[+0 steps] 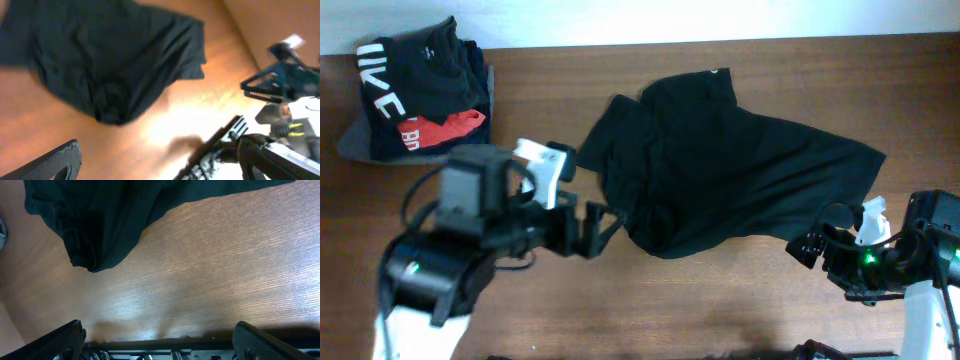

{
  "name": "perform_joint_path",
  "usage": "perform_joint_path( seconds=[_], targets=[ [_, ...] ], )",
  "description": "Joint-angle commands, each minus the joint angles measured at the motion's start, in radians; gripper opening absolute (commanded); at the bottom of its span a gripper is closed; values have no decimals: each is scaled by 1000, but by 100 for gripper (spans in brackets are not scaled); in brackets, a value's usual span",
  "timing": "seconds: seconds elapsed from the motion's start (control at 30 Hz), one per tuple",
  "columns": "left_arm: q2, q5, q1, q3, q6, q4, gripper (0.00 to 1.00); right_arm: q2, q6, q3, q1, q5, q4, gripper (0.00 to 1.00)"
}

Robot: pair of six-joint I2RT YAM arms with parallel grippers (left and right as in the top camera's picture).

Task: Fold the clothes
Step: 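Reach the left gripper to the garment's left side and grasp it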

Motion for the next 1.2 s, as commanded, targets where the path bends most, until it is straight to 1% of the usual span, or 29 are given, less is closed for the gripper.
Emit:
perform_joint_path(
  seconds=[0.0,0.07,0.13,0.17,0.27,0.33,0.53,0.7,0.87,0.93,1.03,1.17],
  targets=[
    [90,-224,-87,6,-261,-27,99,1,-11,-2,4,-20,9,99],
    [158,-299,-147,6,-324,-45,99,1,-11,-2,4,-20,13,99],
    [222,-342,-194,6,-354,-51,99,1,-11,-2,4,-20,13,99],
    [253,-363,-213,6,-375,-51,99,1,-11,-2,4,-20,13,99],
    [364,-449,-264,6,-490,-46,99,1,-11,-2,4,-20,13,99],
    [436,-476,-285,6,-525,-26,99,1,-11,-2,4,-20,11,99],
    [623,-452,-295,6,-526,39,99,1,-12,-2,4,-19,5,99],
    [713,-448,-295,6,-526,75,99,1,-15,-2,4,-19,5,99],
    [728,-444,-295,6,-526,149,99,1,-15,-2,4,-19,5,99],
    [728,-416,-295,11,-526,175,97,1,-15,-2,4,-19,5,99],
    [728,-403,-298,16,-525,189,90,1,-15,-2,4,-19,6,99],
    [728,-404,-311,23,-509,208,89,1,-15,-2,4,-19,9,99]
  ],
)
